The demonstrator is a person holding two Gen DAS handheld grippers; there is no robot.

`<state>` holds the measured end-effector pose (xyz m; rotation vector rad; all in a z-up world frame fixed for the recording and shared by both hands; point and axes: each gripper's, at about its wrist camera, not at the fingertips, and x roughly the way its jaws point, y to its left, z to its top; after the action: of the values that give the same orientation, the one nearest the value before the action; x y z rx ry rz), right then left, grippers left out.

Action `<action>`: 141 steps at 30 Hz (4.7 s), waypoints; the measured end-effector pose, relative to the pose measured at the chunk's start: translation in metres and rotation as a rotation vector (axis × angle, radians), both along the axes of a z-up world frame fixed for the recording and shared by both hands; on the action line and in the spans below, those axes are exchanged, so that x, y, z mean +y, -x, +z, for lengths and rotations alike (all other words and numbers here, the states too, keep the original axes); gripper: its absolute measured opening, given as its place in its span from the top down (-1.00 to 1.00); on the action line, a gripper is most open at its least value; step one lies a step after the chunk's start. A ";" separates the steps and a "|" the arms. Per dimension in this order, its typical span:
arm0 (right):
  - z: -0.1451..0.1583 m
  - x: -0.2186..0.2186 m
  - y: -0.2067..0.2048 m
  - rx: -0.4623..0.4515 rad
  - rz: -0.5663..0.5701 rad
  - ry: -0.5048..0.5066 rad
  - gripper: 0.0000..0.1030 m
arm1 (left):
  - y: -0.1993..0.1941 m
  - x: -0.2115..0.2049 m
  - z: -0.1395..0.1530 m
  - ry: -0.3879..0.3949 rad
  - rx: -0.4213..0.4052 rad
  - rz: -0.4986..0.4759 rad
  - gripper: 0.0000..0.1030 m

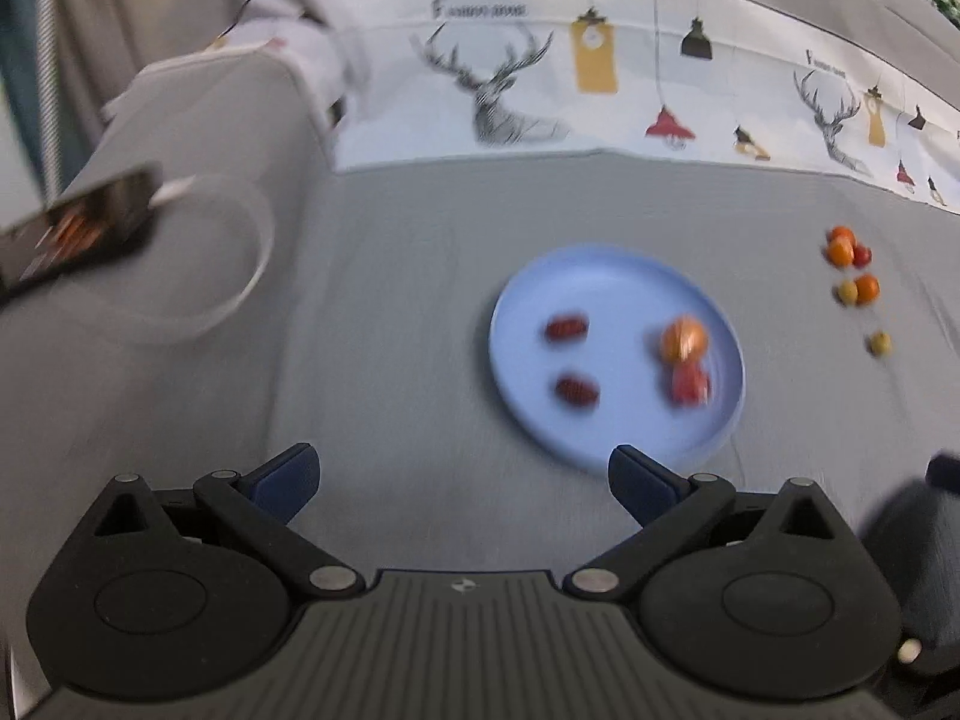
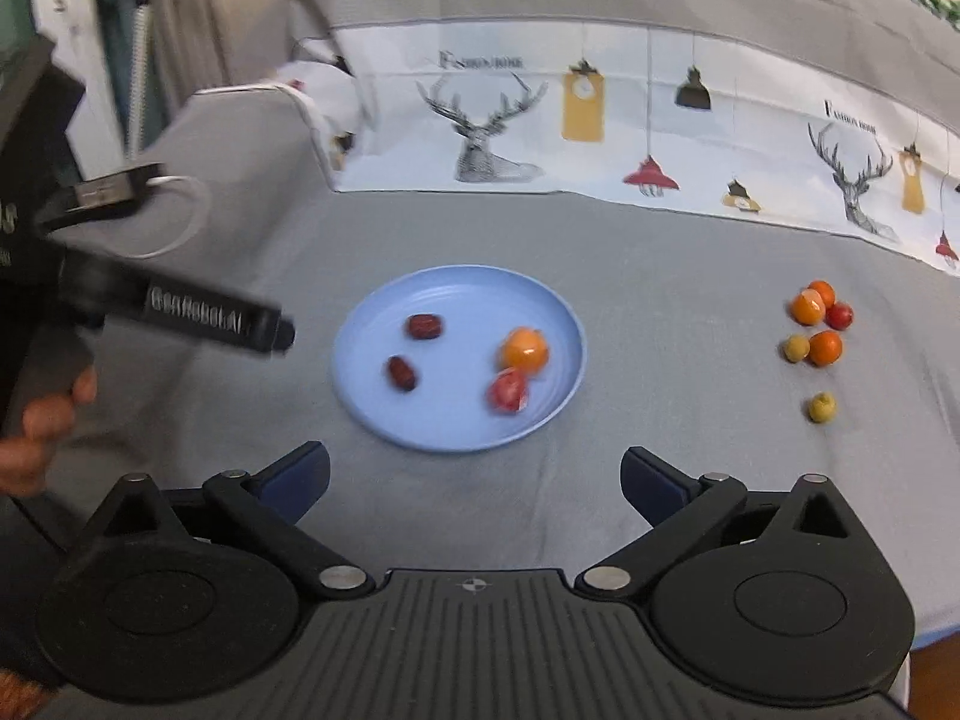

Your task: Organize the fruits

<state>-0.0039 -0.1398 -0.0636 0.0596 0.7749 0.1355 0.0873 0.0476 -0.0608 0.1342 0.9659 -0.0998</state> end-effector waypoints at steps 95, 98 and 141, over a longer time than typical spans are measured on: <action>0.015 -0.157 0.058 -0.179 -0.421 -0.027 -0.99 | 0.003 -0.160 0.054 -0.008 -0.132 -0.206 -0.99; 0.005 -0.182 0.051 -0.164 -0.473 -0.018 -0.99 | -0.017 -0.187 0.051 -0.001 -0.131 -0.239 -0.99; -0.174 -0.366 -0.236 -0.147 -0.150 0.065 -0.06 | -0.268 -0.440 -0.126 0.110 0.199 -0.688 0.30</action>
<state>0.2319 -0.5055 -0.2376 0.0453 0.6256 -0.0277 0.3553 -0.3925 -0.1871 0.3565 1.0755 -0.8099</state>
